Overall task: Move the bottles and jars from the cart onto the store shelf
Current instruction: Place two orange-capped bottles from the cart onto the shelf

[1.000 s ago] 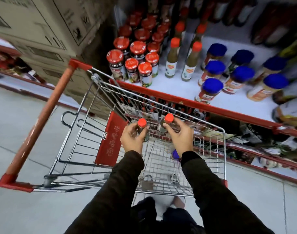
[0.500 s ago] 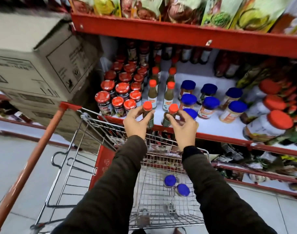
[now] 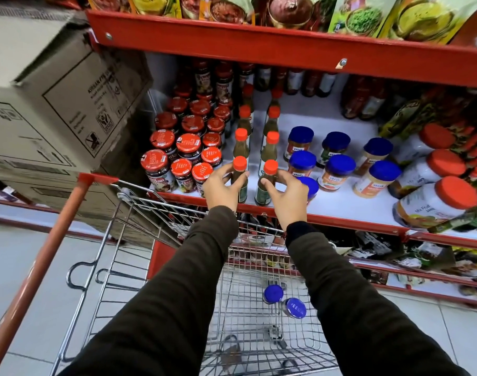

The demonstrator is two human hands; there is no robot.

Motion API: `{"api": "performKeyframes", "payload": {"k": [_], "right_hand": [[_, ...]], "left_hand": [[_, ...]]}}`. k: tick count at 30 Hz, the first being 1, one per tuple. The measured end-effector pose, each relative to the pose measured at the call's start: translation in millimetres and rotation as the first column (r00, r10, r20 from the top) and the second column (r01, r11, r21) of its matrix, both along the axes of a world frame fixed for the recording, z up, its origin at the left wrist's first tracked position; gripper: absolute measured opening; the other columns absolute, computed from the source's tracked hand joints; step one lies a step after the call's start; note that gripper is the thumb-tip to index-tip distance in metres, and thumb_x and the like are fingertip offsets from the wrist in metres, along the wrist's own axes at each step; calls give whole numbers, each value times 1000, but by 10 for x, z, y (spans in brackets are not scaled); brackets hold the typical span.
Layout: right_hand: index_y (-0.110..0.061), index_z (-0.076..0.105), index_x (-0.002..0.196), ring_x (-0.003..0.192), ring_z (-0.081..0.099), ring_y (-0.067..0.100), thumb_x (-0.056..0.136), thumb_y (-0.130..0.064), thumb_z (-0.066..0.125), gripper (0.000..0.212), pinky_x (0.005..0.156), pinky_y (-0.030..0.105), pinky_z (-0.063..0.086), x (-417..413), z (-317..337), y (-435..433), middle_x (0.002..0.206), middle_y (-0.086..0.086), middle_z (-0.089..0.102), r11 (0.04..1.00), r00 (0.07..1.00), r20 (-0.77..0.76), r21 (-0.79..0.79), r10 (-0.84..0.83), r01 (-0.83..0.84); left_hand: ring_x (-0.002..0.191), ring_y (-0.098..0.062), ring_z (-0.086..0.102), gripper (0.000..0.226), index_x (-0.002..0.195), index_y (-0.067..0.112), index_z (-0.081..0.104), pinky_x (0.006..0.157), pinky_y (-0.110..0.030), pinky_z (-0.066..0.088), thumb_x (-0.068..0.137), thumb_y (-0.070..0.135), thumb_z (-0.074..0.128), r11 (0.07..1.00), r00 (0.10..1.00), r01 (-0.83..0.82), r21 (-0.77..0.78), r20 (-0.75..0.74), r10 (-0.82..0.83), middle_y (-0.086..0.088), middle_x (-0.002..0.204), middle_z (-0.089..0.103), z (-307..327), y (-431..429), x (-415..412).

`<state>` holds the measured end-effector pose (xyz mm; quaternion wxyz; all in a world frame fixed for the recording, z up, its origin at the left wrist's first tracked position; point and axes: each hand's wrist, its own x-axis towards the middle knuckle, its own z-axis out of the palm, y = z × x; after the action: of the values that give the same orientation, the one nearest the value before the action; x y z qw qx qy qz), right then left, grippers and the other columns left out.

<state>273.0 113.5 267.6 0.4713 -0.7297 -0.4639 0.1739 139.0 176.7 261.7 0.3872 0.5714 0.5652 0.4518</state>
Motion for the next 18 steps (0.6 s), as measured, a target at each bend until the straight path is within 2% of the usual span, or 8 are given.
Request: {"api": "performKeyframes", "payload": {"k": [4,7,9,11,14,16,18], "right_hand": [[-12,66,127,117,66,19,94,-26,71,36,101,33,55,-54,-36,-20,123,5,73,999,999,19,-39,28,-28],[-14,57,140,129,59,19,96,-26,67,46,104,31,53,-93,-108,-159,139,6,64,998,998,-22,-19,53,-53],[-16,54,142,132,57,18,99,-24,63,44,106,38,54,-114,-218,-337,143,6,60,996,995,-63,41,77,-74],[-20,53,142,135,53,11,102,-26,58,41,108,41,53,-126,-384,-570,146,3,55,994,992,-77,49,100,-96],[-29,42,151,148,33,3,103,-35,55,50,121,33,32,-85,-738,-933,162,-7,38,978,984,27,-112,178,-174],[-32,32,156,157,18,6,103,-36,53,57,121,25,17,-14,-982,-1173,168,-12,23,943,961,91,-239,260,-233],[-32,29,158,159,10,8,104,-37,52,59,122,23,12,98,-1235,-1404,169,-14,17,908,947,87,-323,310,-267]], "left_hand": [[110,-14,64,40,119,22,69,100,-36,52,83,38,75,1000,999,-1,11,-44,2,4,117,72,-27,-43,14],[122,-10,60,48,133,22,59,98,-17,48,88,37,70,1000,997,19,19,69,-20,5,130,65,-99,-227,10],[130,-7,53,47,138,26,52,100,-19,47,94,37,61,999,992,1,35,128,-5,8,138,58,-226,-433,-9],[136,-1,45,43,142,29,46,109,-26,42,99,38,51,998,998,22,62,58,-26,13,145,51,-421,-689,-34],[144,7,28,48,149,32,35,113,-11,26,102,40,42,988,980,156,8,-128,-154,12,159,33,-786,-1096,-46],[152,-3,15,52,153,31,27,122,-23,17,103,39,40,969,936,237,-71,-250,-247,11,164,21,-1031,-1316,-47],[154,-8,6,56,156,29,20,124,-32,13,104,38,40,945,886,292,-149,-330,-325,10,166,15,-1264,-1489,-32]]}}
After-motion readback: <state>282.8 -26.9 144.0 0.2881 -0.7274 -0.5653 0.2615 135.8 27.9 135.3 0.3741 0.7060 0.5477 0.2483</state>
